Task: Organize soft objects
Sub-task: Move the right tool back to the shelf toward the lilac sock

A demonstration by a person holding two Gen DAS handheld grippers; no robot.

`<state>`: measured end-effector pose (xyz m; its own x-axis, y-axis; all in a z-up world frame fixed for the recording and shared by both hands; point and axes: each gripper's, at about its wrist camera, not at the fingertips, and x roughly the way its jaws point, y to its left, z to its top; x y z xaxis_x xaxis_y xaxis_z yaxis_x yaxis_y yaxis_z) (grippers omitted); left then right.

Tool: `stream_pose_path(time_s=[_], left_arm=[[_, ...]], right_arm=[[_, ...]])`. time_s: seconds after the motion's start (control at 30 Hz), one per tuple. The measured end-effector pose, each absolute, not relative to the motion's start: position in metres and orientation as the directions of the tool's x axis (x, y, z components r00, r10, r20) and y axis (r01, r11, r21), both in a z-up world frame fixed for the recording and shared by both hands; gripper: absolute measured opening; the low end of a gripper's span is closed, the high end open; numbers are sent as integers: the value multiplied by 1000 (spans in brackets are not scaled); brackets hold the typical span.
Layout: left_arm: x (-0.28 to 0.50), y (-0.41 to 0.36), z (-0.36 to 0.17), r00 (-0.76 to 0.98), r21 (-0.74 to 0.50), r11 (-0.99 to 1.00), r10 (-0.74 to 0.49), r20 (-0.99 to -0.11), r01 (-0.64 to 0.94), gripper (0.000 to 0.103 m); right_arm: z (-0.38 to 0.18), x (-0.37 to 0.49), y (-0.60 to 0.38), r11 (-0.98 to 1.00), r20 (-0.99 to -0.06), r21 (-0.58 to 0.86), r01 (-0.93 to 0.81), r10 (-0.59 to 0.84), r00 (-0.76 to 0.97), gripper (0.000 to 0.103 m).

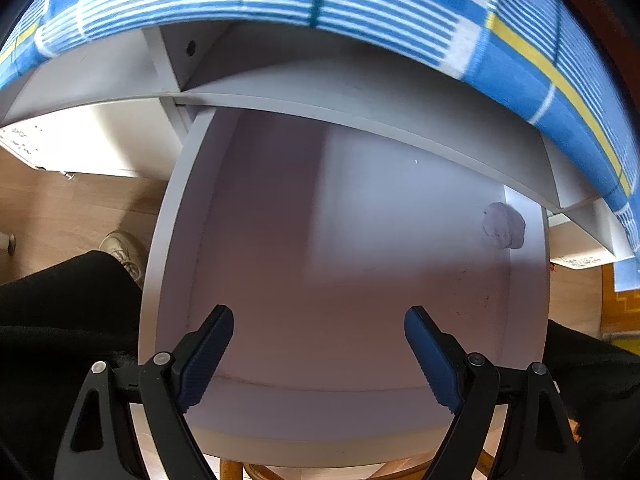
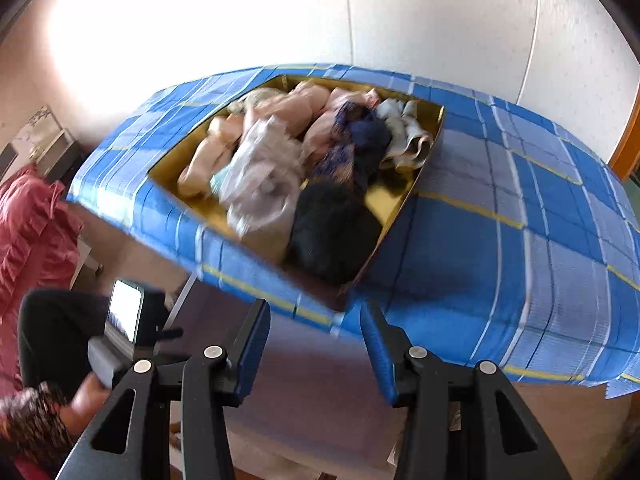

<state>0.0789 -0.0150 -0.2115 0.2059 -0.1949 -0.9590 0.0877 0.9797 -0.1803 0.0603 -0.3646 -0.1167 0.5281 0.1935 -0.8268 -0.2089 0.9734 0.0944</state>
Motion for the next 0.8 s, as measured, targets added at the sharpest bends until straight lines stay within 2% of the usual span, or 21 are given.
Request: stream_pose_path(time_s=[0.17, 0.4, 0.8], left_arm=[[79, -11, -214, 201, -181, 981, -192, -961, 71, 88], [78, 0, -213, 203, -173, 984, -180, -962, 52, 88], [78, -1, -215, 198, -159, 985, -170, -965, 67, 88]], right_arm=[[-145, 38, -349, 966, -851, 27, -259, 158, 500, 47], [-213, 29, -332, 954, -908, -48, -297, 82, 412, 47], [-305, 52, -338, 963, -957, -76, -257, 1, 289, 47]])
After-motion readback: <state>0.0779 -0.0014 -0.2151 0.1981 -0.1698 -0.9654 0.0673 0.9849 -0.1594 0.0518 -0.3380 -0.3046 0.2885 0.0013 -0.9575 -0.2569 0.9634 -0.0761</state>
